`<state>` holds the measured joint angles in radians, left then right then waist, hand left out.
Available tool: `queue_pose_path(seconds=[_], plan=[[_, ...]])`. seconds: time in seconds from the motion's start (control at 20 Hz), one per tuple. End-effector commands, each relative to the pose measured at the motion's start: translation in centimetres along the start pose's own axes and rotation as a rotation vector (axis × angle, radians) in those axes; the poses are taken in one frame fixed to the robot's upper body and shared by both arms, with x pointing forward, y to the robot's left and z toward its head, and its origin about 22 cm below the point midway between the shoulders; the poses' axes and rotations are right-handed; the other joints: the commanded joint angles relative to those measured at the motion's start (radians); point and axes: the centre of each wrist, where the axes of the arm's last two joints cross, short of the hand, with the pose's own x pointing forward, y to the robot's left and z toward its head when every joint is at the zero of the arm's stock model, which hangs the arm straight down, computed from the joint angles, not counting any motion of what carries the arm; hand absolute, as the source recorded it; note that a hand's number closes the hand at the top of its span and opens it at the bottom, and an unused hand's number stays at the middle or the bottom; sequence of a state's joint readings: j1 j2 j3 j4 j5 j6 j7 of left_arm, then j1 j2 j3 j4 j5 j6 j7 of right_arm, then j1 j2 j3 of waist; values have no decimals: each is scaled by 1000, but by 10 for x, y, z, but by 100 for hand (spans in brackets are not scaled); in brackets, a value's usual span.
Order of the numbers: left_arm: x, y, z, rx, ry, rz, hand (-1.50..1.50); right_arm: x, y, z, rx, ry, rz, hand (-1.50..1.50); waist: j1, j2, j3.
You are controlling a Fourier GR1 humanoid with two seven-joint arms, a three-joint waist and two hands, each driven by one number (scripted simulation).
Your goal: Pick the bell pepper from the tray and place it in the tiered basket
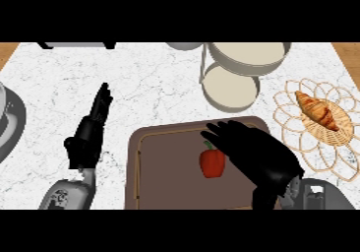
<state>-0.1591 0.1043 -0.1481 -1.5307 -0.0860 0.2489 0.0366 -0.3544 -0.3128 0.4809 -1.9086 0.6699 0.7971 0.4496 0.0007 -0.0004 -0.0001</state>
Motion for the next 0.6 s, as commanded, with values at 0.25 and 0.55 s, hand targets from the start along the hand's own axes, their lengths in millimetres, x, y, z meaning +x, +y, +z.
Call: queue_pose_path(seconds=[0.25,0.55], plan=[[-3,2,-4,12,5,-1,0,6,0,-34,46,6,-11,-150,3,1,0],[0,3,4,5,8,17,0,-9,32,-45,40,31,14,-150,4,1,0]])
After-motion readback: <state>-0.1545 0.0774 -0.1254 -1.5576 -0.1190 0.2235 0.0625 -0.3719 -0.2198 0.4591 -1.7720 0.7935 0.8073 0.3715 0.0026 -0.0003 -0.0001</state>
